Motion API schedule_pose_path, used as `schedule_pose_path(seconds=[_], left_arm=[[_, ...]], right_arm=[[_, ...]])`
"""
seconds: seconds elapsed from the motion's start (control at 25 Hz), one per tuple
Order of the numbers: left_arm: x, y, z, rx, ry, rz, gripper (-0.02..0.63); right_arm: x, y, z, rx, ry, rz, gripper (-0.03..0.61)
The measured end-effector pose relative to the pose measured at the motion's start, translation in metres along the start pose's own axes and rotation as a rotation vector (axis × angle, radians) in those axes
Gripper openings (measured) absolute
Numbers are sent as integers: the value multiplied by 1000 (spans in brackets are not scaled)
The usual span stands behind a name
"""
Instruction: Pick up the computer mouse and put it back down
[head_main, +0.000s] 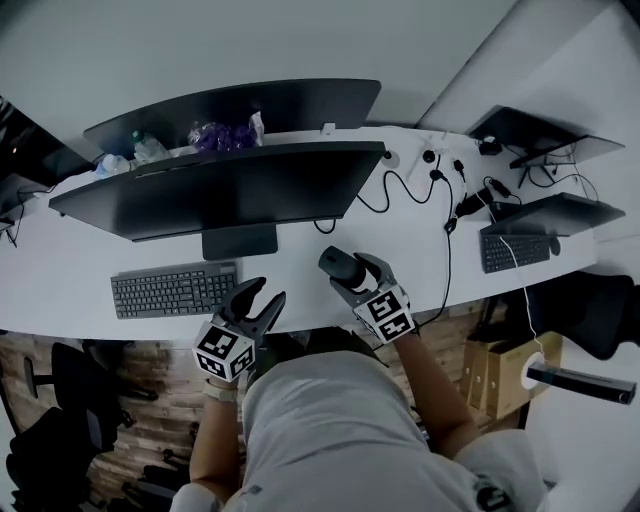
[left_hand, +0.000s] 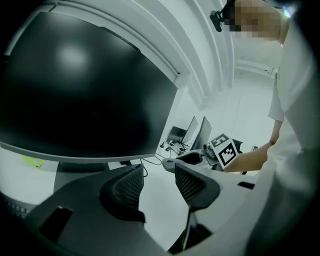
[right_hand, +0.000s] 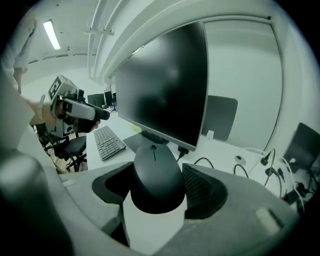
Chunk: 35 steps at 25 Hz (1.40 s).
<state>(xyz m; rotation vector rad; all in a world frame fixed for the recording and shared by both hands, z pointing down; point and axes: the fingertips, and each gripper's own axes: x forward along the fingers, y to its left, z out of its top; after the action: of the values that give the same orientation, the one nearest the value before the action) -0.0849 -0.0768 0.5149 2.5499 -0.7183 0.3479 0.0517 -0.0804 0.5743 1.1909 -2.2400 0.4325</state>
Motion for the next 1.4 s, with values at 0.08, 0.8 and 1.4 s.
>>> schedule_pose_path(seconds=[0.08, 0.8, 1.4], left_arm=[[4, 0, 5, 12, -2, -26, 178], [30, -15, 55, 113, -31, -198, 177], [52, -46, 73, 166, -28, -289, 178]], right_arm=[[-9, 1, 12, -3, -32, -20, 298], [-105, -10, 79, 99, -256, -215, 298], [-166, -20, 79, 132, -372, -311, 298]])
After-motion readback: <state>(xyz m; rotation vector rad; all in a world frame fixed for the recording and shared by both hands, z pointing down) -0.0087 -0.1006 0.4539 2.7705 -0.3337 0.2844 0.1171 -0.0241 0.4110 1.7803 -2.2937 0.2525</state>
